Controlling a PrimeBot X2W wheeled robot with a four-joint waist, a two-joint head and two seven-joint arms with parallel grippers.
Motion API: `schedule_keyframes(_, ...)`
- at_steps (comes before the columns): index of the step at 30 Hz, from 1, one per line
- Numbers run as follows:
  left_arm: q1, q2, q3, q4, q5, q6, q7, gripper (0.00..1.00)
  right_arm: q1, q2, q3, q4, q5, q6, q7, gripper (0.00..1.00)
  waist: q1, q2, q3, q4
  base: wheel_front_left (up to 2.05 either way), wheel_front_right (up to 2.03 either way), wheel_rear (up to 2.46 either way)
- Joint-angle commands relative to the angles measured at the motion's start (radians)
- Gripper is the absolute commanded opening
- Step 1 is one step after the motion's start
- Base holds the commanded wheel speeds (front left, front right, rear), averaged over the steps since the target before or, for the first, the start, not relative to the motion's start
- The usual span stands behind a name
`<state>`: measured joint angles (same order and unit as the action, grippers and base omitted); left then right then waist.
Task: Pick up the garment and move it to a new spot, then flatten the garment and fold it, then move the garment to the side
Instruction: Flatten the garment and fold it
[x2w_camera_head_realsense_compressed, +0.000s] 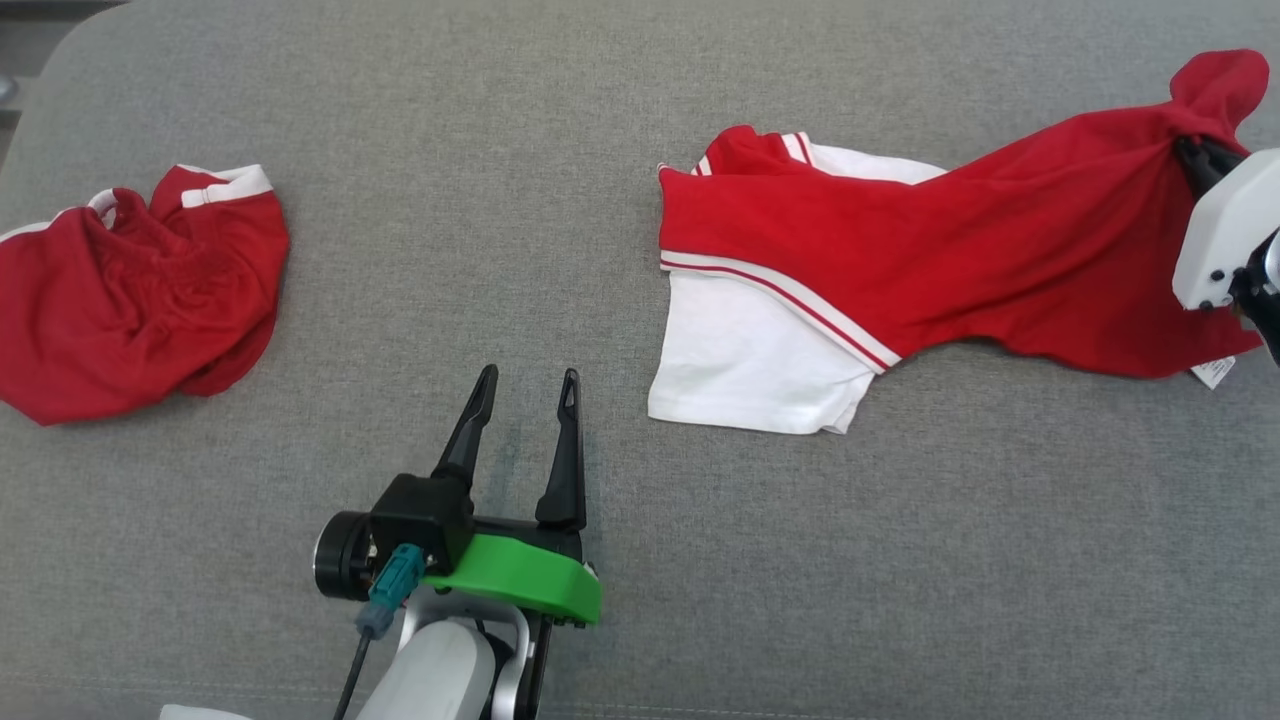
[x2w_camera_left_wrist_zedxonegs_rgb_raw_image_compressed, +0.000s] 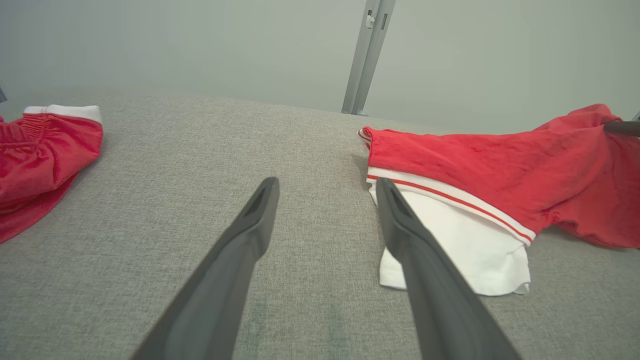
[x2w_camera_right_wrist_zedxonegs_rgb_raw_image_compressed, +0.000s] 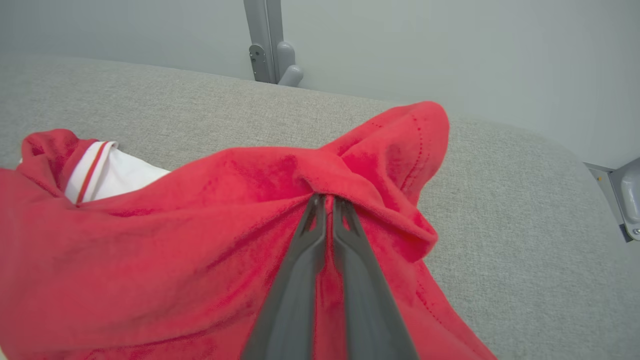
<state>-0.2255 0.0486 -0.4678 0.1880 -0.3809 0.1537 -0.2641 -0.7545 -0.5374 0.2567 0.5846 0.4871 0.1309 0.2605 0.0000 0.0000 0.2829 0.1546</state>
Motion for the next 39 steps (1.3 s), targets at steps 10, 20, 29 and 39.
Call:
schedule_keyframes(10,-0.047,0.003,-0.011,-0.005,-0.006,-0.006,0.001,1.0,-0.201,0.004,0.009,0.135,-0.053,0.0,0.034,0.93,0.0,0.0,0.063,0.062,0.0,0.0,0.0)
schedule_keyframes(20,-0.049,0.003,-0.011,-0.004,-0.003,0.001,0.001,1.0,-0.193,0.023,0.135,0.173,0.008,-0.001,-0.197,0.0,0.0,0.0,0.064,0.045,0.0,0.0,0.0)
schedule_keyframes(29,-0.019,0.003,0.011,0.003,0.017,-0.001,0.001,1.0,-0.121,0.055,0.037,0.252,0.088,-0.001,-0.255,1.0,0.0,0.0,0.022,-0.019,0.0,0.0,0.0)
schedule_keyframes(39,0.013,0.004,0.021,0.018,0.04,-0.011,0.001,1.0,0.001,0.137,-0.202,0.349,0.1,0.0,-0.335,1.0,0.0,0.0,-0.038,-0.091,0.0,0.0,0.0)
